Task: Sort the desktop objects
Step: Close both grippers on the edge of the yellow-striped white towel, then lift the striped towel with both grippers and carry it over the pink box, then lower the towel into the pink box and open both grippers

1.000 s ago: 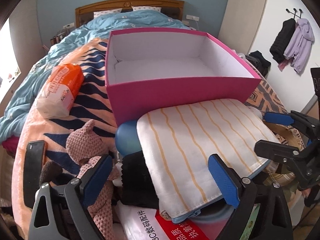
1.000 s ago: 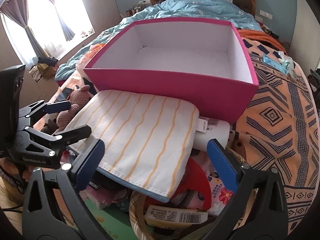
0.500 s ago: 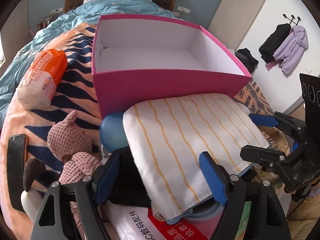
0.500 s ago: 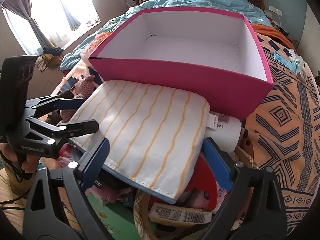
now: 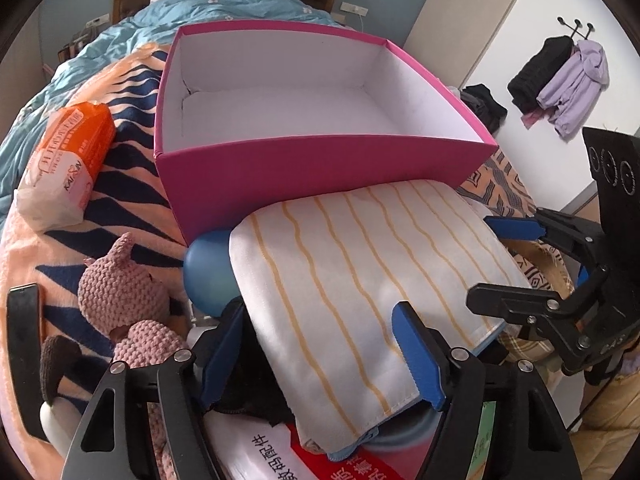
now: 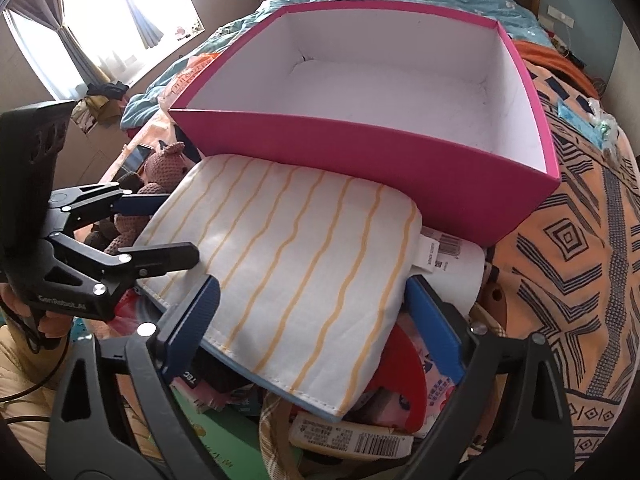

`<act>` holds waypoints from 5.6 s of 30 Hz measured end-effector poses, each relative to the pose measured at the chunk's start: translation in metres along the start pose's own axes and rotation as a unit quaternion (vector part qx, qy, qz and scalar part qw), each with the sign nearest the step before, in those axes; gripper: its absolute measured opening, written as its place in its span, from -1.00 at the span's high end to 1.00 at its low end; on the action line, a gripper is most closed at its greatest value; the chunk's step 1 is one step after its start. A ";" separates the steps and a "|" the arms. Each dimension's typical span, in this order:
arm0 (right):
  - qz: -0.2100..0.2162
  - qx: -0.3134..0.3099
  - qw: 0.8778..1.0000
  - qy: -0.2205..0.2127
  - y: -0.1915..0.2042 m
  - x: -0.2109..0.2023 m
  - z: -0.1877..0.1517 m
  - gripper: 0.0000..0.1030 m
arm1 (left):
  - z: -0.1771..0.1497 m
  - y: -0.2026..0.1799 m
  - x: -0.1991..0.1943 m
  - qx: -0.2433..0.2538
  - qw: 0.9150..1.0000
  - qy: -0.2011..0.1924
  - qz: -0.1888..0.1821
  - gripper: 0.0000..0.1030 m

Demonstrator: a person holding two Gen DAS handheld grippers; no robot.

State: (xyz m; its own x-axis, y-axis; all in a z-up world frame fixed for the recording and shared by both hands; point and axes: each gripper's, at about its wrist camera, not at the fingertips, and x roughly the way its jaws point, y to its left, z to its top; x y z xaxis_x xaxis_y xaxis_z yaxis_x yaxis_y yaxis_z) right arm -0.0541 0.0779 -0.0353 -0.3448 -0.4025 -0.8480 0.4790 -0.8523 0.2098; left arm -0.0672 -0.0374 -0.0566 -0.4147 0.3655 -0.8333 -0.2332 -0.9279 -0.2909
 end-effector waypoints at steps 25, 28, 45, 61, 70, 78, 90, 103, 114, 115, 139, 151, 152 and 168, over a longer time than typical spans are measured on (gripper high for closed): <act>-0.049 -0.018 0.995 -0.085 -0.004 -0.037 -0.013 0.51 | -0.001 -0.007 -0.033 0.005 0.998 -0.066 0.021 -0.04; -0.049 -0.021 0.995 -0.086 -0.002 -0.037 -0.014 0.51 | -0.001 -0.010 -0.035 0.010 0.997 -0.069 0.022 -0.04; -0.018 0.004 1.000 -0.011 -0.020 -0.008 -0.005 0.39 | -0.004 0.005 -0.019 0.002 0.999 -0.031 0.011 0.04; -0.035 -0.024 0.998 -0.041 -0.010 -0.018 -0.013 0.53 | -0.006 0.003 -0.034 0.007 0.999 -0.049 0.010 0.19; -0.045 -0.035 0.993 -0.102 0.003 -0.048 -0.012 0.56 | -0.001 -0.006 -0.055 0.008 0.996 -0.083 0.010 0.19; -0.042 -0.037 0.990 -0.128 0.007 -0.059 -0.006 0.57 | 0.009 -0.007 -0.072 0.014 0.994 -0.111 0.018 0.19; -0.043 -0.052 0.983 -0.169 0.010 -0.084 0.008 0.56 | 0.028 -0.006 -0.088 0.016 0.991 -0.133 0.021 0.19; -0.039 -0.063 0.977 -0.199 0.008 -0.100 0.036 0.56 | 0.055 -0.005 -0.105 0.013 0.987 -0.158 0.031 0.19; -0.055 -0.077 0.974 -0.207 0.007 -0.102 0.063 0.56 | 0.084 0.001 -0.100 0.009 0.986 -0.159 0.043 0.19; -0.057 -0.078 0.974 -0.207 0.006 -0.102 0.065 0.56 | 0.087 0.001 -0.100 0.010 0.986 -0.160 0.042 0.19; -0.065 -0.060 0.979 -0.186 -0.025 -0.064 0.119 0.56 | 0.139 0.026 -0.053 -0.023 0.991 -0.119 0.049 0.19; -0.066 -0.050 0.983 -0.164 -0.038 -0.042 0.131 0.57 | 0.153 0.034 -0.026 -0.028 0.993 -0.094 0.060 0.19; -0.067 -0.050 0.983 -0.162 -0.038 -0.040 0.133 0.57 | 0.153 0.035 -0.024 -0.029 0.993 -0.092 0.061 0.19; -0.071 -0.050 0.989 -0.123 -0.044 -0.002 0.150 0.57 | 0.164 0.052 0.014 -0.044 0.994 -0.051 0.090 0.19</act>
State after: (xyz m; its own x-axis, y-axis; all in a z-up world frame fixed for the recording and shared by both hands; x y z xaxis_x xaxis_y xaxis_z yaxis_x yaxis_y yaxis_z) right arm -0.1956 0.0660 0.0307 -0.5941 -0.3617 -0.7185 0.4858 -0.8732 0.0379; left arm -0.2289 -0.0690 -0.0065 -0.5312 0.1934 -0.8249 -0.0699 -0.9803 -0.1848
